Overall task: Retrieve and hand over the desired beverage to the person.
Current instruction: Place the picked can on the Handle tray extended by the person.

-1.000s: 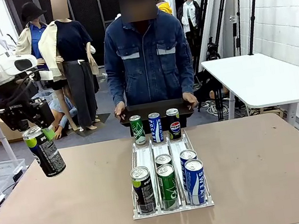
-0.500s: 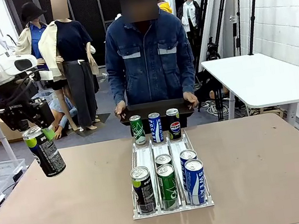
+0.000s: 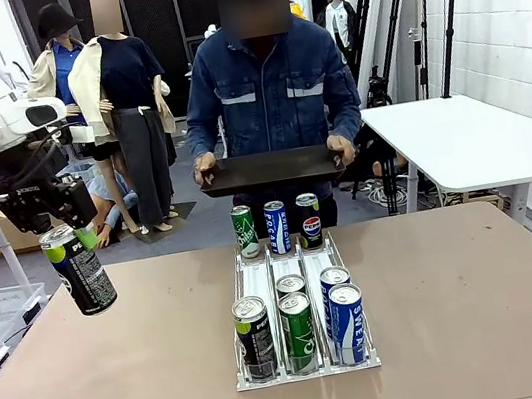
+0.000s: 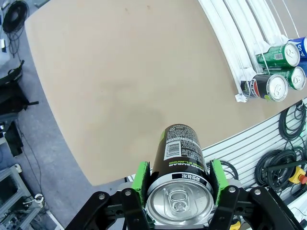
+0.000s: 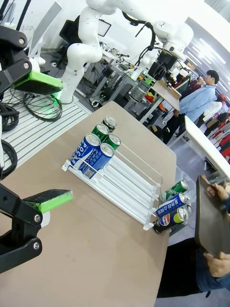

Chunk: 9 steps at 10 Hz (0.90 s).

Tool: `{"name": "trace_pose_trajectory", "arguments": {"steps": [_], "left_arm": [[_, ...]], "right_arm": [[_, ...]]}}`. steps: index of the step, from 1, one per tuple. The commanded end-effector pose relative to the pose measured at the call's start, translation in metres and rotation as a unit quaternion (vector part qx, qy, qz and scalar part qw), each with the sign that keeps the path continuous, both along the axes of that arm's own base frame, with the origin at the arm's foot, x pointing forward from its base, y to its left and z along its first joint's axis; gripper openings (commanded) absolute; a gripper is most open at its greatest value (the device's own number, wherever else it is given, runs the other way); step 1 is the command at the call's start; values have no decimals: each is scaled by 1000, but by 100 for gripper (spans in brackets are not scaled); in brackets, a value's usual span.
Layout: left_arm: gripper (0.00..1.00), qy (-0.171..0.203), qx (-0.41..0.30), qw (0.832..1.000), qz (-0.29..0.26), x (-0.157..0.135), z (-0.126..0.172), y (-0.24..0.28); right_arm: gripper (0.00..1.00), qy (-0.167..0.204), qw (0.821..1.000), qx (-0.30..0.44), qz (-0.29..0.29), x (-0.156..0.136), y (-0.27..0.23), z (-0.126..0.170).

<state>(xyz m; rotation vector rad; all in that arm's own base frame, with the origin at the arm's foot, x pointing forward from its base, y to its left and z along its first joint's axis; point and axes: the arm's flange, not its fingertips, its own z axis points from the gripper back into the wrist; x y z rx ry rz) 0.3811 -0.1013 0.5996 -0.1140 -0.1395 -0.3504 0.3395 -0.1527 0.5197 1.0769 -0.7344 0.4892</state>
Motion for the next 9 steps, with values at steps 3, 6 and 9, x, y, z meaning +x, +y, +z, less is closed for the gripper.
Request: {"name": "trace_pose_trajectory", "arguments": {"steps": [3, 6, 9], "left_arm": [[0, -7, -4, 1000, 3, -2, 5, 3], [0, -7, -4, 1000, 3, -2, 5, 3], [0, -7, -4, 1000, 3, -2, 5, 3]], "right_arm": [[100, -4, 1000, 4, 1, 1, 1, 0], [100, -4, 1000, 4, 1, 1, 1, 0], [100, -4, 1000, 4, 1, 1, 1, 0]]}}
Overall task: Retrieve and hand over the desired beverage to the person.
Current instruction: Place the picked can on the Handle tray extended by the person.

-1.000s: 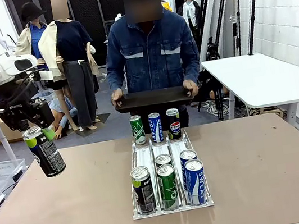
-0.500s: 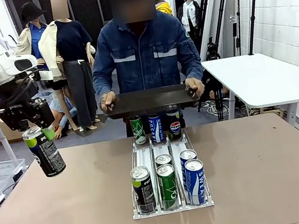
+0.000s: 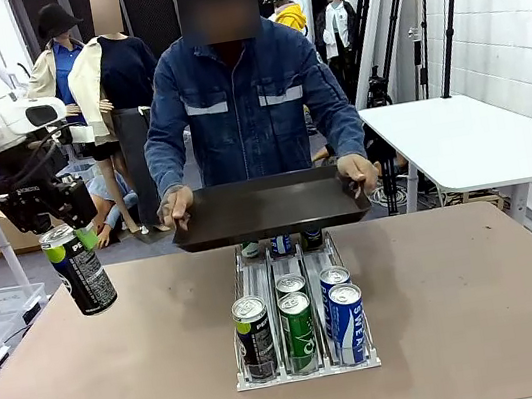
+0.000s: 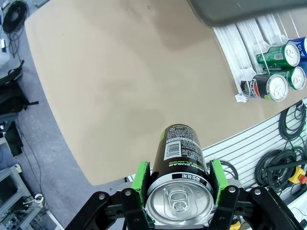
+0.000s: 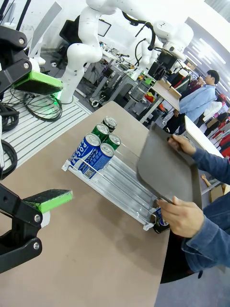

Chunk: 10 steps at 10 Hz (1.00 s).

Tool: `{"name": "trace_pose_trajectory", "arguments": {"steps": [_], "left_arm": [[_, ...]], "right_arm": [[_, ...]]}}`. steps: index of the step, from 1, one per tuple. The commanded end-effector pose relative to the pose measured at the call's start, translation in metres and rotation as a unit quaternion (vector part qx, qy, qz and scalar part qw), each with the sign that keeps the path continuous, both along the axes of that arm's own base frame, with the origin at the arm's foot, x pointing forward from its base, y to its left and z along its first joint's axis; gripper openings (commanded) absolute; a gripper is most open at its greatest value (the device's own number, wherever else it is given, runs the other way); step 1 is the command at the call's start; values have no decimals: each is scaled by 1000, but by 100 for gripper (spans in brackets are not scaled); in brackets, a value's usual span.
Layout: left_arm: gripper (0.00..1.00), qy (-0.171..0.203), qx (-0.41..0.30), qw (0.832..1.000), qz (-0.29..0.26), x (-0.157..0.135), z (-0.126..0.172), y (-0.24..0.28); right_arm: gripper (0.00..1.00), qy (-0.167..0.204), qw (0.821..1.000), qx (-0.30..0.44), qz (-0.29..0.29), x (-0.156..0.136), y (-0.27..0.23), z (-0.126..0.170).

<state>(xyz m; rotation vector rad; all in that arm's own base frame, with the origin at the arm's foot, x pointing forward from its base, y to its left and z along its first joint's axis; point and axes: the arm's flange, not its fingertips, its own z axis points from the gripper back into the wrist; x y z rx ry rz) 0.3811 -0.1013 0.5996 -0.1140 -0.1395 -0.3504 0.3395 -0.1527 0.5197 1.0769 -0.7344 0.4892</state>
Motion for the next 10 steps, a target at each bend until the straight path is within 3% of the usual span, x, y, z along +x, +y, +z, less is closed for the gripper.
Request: {"name": "trace_pose_trajectory", "arguments": {"steps": [1, 4, 10], "left_arm": [[0, 0, 0, 1000, 0, 0, 0, 0], [0, 12, -10, 1000, 8, 15, 16, -18], [0, -1, 8, 999, -47, 15, 32, -89]], "right_arm": [[100, -4, 1000, 4, 1, 1, 1, 0], [100, -4, 1000, 4, 1, 1, 1, 0], [100, -4, 1000, 4, 1, 1, 1, 0]]}}
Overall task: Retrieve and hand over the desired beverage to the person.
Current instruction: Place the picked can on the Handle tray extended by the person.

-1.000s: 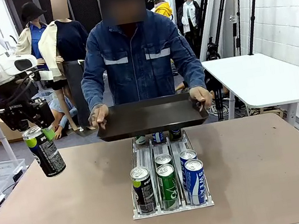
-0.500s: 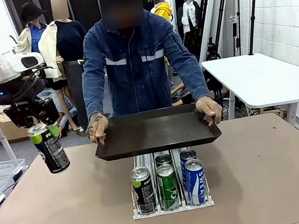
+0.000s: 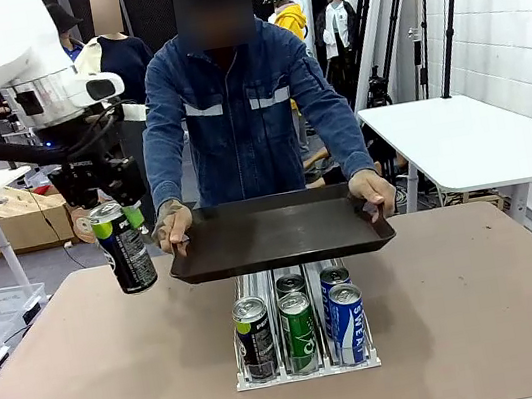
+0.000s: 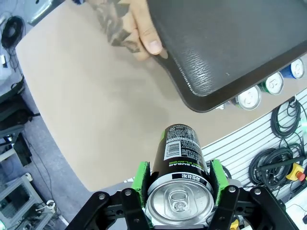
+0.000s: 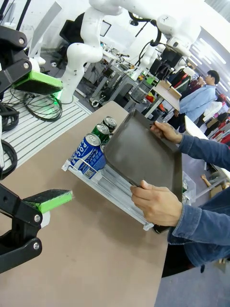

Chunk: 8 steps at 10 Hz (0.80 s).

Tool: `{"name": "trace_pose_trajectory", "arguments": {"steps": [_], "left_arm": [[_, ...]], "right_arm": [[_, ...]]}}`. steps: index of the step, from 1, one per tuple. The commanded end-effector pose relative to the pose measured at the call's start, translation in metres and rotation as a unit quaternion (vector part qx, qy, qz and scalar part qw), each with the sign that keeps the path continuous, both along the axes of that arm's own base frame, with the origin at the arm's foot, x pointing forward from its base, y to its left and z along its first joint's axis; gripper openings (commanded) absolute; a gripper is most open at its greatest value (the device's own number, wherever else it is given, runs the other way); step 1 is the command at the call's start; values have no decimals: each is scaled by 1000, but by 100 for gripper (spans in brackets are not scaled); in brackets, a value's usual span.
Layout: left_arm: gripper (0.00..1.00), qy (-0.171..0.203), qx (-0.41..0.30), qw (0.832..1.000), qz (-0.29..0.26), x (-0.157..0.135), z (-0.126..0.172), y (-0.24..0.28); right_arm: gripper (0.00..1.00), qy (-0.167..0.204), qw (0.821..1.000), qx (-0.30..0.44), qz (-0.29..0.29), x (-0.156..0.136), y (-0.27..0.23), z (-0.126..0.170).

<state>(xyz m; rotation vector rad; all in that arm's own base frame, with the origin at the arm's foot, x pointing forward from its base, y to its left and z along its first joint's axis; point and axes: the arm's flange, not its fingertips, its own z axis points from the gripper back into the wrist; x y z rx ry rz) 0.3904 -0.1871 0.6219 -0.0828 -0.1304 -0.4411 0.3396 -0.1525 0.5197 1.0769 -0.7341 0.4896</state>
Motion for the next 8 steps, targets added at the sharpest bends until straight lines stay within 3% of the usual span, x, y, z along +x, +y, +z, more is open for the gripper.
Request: {"name": "trace_pose_trajectory", "arguments": {"steps": [1, 3, 8], "left_arm": [[0, -4, -18, 1000, -5, 13, 12, -11], [0, -17, -8, 1000, 1, 30, 20, -28], [0, 3, -10, 1000, -16, 77, 17, -74]], "right_arm": [[100, -4, 1000, 4, 1, 1, 1, 0], [100, -4, 1000, 4, 1, 1, 1, 0], [100, -4, 1000, 4, 1, 1, 1, 0]]}}
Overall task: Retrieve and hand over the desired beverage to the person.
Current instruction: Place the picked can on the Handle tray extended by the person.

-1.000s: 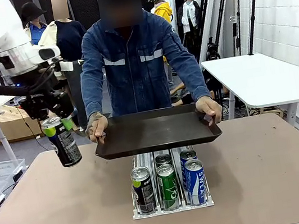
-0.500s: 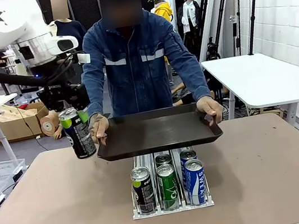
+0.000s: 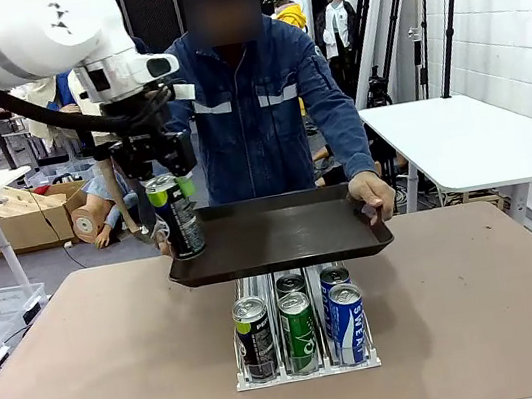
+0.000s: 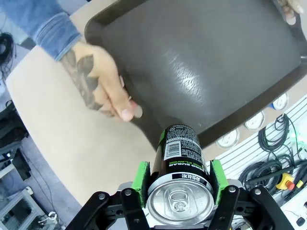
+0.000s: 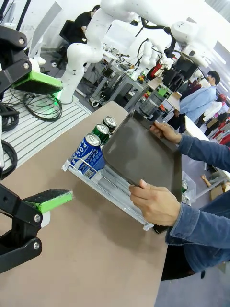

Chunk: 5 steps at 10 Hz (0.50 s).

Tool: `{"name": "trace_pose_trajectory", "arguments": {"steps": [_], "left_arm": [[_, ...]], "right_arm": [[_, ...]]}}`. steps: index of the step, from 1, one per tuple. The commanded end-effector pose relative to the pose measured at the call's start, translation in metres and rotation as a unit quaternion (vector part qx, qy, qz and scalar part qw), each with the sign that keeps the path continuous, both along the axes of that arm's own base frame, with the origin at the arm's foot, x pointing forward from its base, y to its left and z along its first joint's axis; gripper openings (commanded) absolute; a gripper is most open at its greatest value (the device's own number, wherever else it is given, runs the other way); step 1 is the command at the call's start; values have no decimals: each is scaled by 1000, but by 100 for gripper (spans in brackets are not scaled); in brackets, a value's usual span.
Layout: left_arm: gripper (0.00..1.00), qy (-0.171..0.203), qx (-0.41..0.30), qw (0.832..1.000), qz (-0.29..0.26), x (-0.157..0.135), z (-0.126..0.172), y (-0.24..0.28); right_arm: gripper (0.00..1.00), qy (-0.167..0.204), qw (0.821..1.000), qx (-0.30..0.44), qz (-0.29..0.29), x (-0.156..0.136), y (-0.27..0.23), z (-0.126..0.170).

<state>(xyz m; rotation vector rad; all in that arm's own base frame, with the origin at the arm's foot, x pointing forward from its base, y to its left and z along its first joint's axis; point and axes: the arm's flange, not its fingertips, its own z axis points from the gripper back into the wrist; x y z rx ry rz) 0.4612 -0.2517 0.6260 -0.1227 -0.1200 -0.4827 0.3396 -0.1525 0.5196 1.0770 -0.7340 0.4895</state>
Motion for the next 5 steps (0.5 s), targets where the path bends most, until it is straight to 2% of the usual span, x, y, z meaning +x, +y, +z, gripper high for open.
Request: {"name": "trace_pose_trajectory", "arguments": {"steps": [1, 5], "left_arm": [[0, -6, 6, 1000, 4, 14, 9, -17], [0, -39, 13, 999, 5, 51, -13, -44]], "right_arm": [[100, -4, 1000, 4, 1, 1, 1, 0], [100, -4, 1000, 4, 1, 1, 1, 0]]}}
